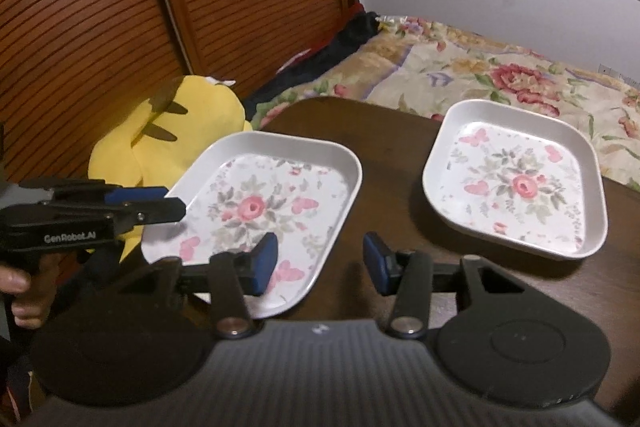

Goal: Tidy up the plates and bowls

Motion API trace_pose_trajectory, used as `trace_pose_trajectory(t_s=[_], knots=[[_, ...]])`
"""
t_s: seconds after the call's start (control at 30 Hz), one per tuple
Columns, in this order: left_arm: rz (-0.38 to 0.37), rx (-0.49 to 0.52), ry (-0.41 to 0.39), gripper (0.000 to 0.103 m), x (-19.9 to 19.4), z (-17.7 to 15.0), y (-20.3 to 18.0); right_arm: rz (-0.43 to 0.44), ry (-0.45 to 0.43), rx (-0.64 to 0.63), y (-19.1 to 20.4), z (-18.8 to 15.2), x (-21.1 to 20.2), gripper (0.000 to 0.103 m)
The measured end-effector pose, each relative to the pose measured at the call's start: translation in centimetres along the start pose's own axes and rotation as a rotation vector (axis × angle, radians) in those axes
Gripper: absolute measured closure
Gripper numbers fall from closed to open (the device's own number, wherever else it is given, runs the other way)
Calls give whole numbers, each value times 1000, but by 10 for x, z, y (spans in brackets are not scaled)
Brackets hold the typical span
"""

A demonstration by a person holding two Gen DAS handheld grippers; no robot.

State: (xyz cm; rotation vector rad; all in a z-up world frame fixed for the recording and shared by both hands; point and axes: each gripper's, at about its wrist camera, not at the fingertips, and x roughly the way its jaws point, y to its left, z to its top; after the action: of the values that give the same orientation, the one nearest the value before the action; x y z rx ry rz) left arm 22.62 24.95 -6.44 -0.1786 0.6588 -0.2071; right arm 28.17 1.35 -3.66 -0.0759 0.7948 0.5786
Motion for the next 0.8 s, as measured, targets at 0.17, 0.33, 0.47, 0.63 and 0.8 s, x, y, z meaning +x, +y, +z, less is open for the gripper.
trace_pose_trajectory(t_s=[0.17,0.33,0.47,0.63,0.8], knots=[[11,1,2,81,1,-1,0,-2,30,6,-2,-2,7,64],[13,-12,14,85,0,-2,-1,6,58,18,-3,-2,13,82],[37,-7,19,85,-5,-1,-7,24,62,20,-2,-2,14,83],[33,11,-1,85,-16,4,-17,33,68,41,-6,-2,12,91],[30,37,-27,85,-29,9,-31,41,38,62,-9,-3,-4,91]])
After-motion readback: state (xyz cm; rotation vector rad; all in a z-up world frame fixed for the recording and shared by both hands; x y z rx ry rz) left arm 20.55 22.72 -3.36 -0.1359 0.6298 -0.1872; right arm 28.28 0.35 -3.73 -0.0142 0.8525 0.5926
